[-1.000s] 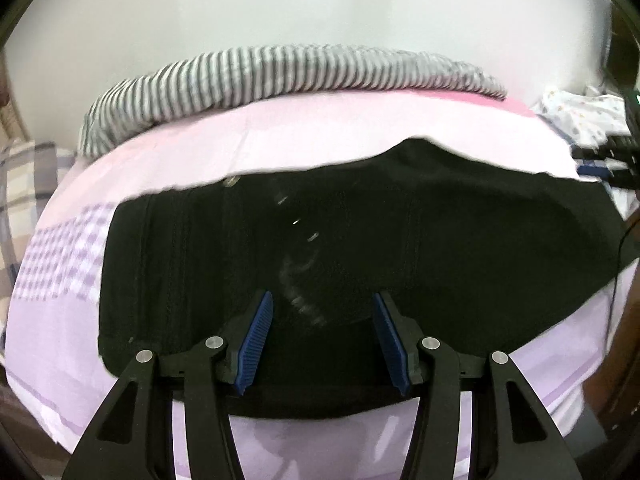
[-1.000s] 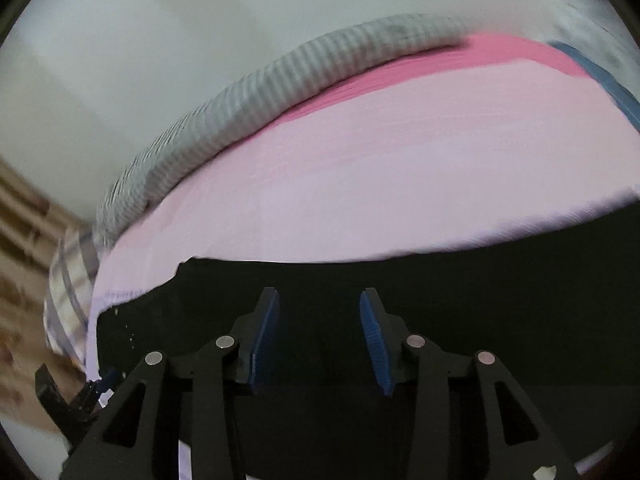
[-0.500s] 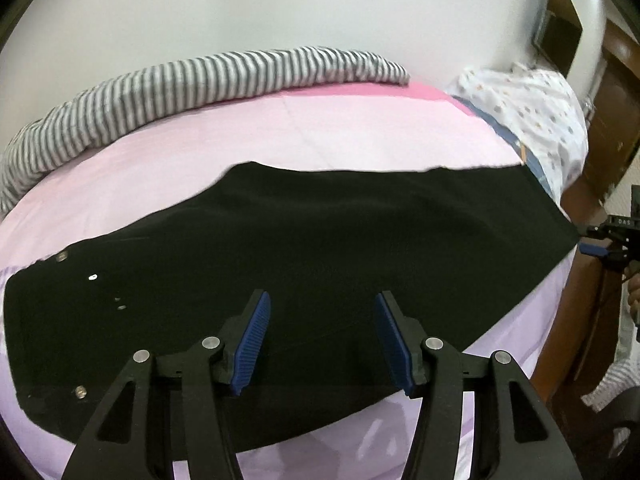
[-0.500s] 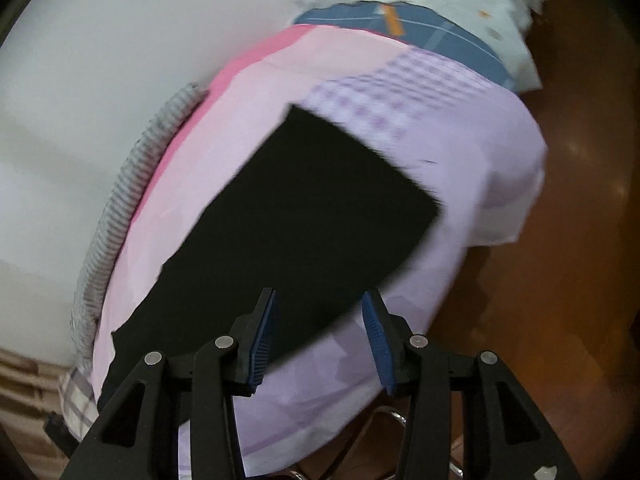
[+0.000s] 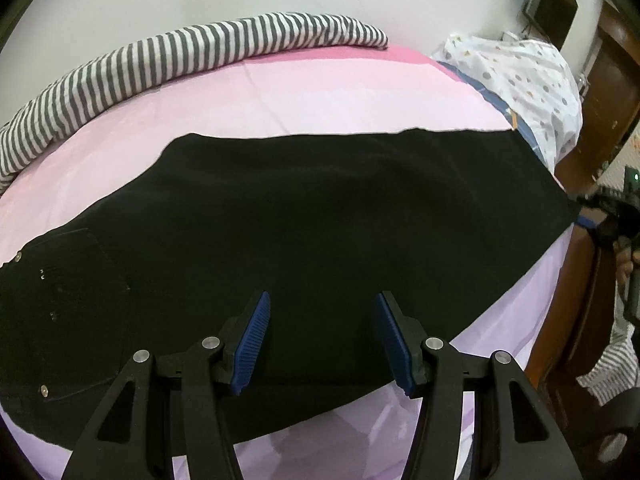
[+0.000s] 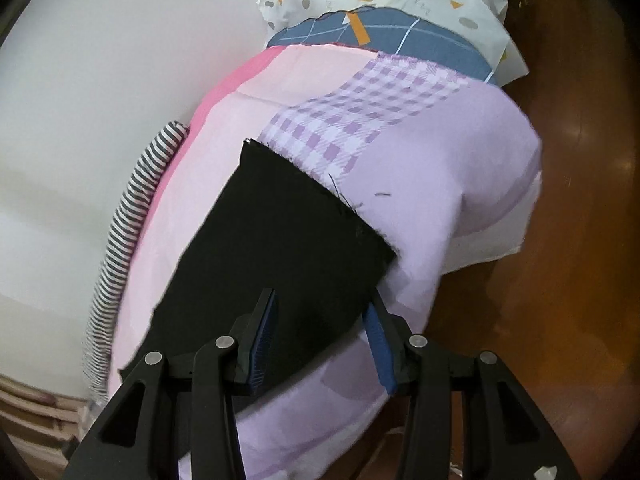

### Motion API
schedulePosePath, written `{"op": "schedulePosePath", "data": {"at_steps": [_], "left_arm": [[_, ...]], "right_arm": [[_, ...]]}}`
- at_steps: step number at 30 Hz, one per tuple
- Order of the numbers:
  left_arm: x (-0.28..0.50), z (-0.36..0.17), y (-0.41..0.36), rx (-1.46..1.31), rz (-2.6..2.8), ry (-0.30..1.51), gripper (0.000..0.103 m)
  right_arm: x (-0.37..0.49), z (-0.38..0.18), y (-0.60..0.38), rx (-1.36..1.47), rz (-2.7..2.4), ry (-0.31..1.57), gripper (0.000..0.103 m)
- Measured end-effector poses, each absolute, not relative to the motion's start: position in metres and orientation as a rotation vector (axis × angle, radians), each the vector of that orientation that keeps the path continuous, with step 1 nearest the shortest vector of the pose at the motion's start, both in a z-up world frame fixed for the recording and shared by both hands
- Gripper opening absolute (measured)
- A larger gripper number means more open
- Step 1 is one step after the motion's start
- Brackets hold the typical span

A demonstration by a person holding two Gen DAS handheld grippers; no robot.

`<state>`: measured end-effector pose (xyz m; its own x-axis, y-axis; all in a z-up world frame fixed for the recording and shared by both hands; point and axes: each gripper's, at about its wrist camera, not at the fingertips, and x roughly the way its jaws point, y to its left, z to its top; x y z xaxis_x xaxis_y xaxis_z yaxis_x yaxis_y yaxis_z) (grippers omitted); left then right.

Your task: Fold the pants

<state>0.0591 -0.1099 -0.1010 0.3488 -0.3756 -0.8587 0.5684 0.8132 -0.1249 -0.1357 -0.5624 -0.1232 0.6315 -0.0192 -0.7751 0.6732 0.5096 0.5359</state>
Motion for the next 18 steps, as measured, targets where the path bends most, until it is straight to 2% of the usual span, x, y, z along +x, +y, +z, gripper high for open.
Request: {"op": "schedulePosePath", "data": {"at_steps": [3,5,7,11,18], "left_arm": [[0.06,-0.105,-0.113,0.221,-0.617,1.064,0.056],[0.06,-0.109,-0.114,0.224,-0.615,1.079,0.056],[0.062,-0.115,-0.115,0.23,-0.612,1.092,0.056],[0.061,-0.12,-0.116,0.25,-0.606,1.083,0.056],[0.067,-0.117,-0.108,0.201,-0.612,1.089,0.056]], "right_arm": [[-0.129,-0.124,-0.568,0.951,-0.472,0.778,0.036],[-0.124,-0.124,-0.569,0.932,-0.467,0.787,0.021],[-0.119,-0.127,-0.57,0.923,-0.464,0.804,0.014],[-0.116,-0.119,-0.568,0.941,-0.438,0.782,0.011],[-0.078,-0.07,-0.529,0.915,-0.271,0.731,0.01]]}}
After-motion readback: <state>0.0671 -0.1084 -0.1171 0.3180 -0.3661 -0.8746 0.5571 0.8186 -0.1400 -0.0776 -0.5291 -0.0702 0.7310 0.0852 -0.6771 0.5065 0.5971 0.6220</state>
